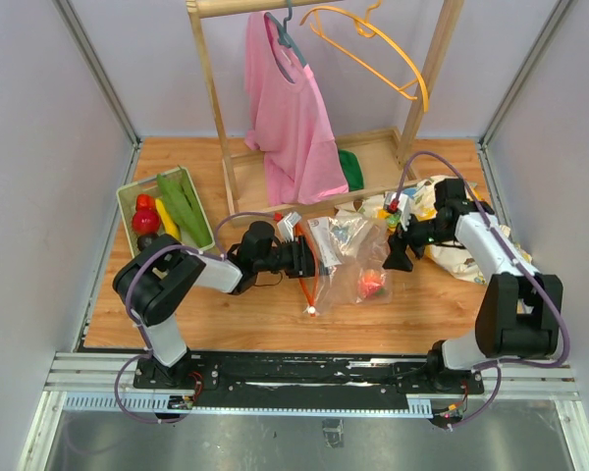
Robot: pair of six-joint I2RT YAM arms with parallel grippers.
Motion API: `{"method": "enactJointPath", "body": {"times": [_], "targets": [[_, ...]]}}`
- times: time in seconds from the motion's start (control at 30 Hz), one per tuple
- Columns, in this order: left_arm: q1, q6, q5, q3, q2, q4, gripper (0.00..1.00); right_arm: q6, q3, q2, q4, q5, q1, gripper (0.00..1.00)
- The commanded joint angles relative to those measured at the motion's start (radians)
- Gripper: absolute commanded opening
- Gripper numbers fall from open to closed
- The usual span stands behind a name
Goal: Open the zip-top bag and remove the fake food
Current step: Pick up the fake fruit from the zipper food storage bag.
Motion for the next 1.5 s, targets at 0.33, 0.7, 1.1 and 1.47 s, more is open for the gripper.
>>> {"method": "enactJointPath", "body": {"times": [0.33,0.7,1.1,1.47], "targets": [[-0.034,0.025,-0.026,-0.033,-0.022,0.043,0.40,-0.883,-0.021,-0.182,-0.449,-0.267,-0.009,0.98],[-0.051,0.035,-0.034,-0.030,-0.024,0.036,0.40,-1.159,-0.161,-0.157,-0.437,-0.057,0.011,0.94],[-0.068,0.062,-0.026,0.000,-0.017,0.002,0.41,-0.996,-0.231,-0.123,-0.196,0.058,0.010,0.82],[-0.072,0.071,-0.017,0.025,-0.003,-0.015,0.42,-0.923,-0.174,-0.110,-0.167,0.094,0.011,0.81]]}}
